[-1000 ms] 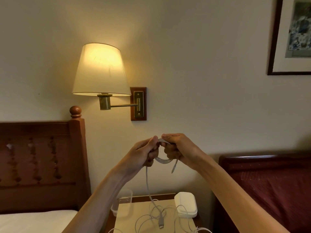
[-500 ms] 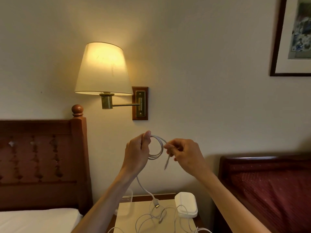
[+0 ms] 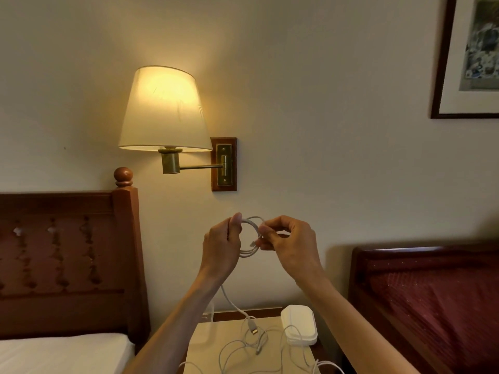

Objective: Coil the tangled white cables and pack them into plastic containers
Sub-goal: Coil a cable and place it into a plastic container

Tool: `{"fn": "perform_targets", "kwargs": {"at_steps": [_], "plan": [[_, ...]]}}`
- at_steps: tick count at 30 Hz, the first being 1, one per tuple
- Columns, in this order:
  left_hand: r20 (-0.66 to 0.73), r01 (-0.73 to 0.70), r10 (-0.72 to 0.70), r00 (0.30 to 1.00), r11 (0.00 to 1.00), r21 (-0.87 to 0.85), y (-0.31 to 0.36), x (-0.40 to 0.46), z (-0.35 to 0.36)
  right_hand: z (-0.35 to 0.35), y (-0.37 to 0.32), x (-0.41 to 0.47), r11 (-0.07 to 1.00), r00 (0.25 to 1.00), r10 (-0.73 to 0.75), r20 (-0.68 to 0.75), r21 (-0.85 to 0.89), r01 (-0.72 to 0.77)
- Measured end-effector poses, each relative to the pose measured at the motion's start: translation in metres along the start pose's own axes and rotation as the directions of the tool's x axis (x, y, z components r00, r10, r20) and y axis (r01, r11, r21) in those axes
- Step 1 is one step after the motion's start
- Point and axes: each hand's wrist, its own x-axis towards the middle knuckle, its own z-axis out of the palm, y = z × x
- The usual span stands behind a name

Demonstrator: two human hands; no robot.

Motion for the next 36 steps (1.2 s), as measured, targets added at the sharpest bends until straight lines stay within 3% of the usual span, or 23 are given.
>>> {"fn": "perform_targets", "kwargs": {"at_steps": [3, 5, 9, 11, 14, 16, 18, 21, 27, 32, 34, 36], "plan": [[0.044, 0.102, -0.099, 0.994, 0.99, -0.098, 0.006, 0.0, -0.004, 0.008, 0.016, -0.002, 0.892, 0.956, -0.285, -0.074, -0.385, 0.236], [0.091, 0.198, -0.183, 0.979, 0.962, -0.186, 0.009, -0.003, -0.005, 0.009, 0.025, -0.001, 0.79, 0.906, -0.42, -0.059, -0.515, 0.333], [0.158, 0.352, -0.318, 0.935, 0.883, -0.31, 0.013, -0.006, -0.006, 0.005, 0.031, 0.003, 0.638, 0.808, -0.581, 0.101, -0.559, 0.529], [0.181, 0.372, -0.329, 0.927, 0.869, -0.325, 0.015, -0.006, -0.007, 0.004, 0.031, 0.005, 0.689, 0.809, -0.576, 0.121, -0.462, 0.559], [0.199, 0.38, -0.33, 0.923, 0.864, -0.331, 0.017, -0.006, -0.008, 0.001, 0.022, 0.002, 0.936, 0.937, -0.332, 0.108, -0.082, 0.341], [0.192, 0.389, -0.342, 0.92, 0.859, -0.334, 0.018, -0.005, -0.009, -0.002, 0.017, 0.0, 0.984, 0.969, -0.163, 0.186, 0.095, 0.147], [0.187, 0.398, -0.354, 0.916, 0.851, -0.342, 0.019, -0.003, -0.01, -0.007, 0.016, 0.0, 0.989, 0.955, -0.084, 0.285, 0.143, 0.045], [0.197, 0.419, -0.371, 0.907, 0.839, -0.347, 0.018, -0.002, -0.011, -0.011, 0.016, -0.001, 0.995, 0.923, -0.047, 0.381, 0.101, 0.009], [0.254, 0.426, -0.345, 0.903, 0.79, -0.441, 0.022, -0.009, -0.009, -0.008, 0.024, -0.008, 0.999, 0.957, -0.021, 0.289, 0.034, 0.012], [0.225, 0.432, -0.37, 0.901, 0.803, -0.41, 0.016, -0.013, -0.003, -0.011, 0.027, -0.006, 0.991, 0.92, 0.003, 0.392, -0.126, 0.051], [0.214, 0.428, -0.371, 0.904, 0.814, -0.393, 0.015, -0.012, -0.002, -0.012, 0.022, -0.004, 0.99, 0.914, 0.076, 0.399, 0.078, -0.116], [0.215, 0.41, -0.353, 0.911, 0.83, -0.378, 0.016, -0.012, -0.001, -0.012, 0.015, -0.002, 0.868, 0.89, 0.198, 0.411, 0.349, -0.354]]}}
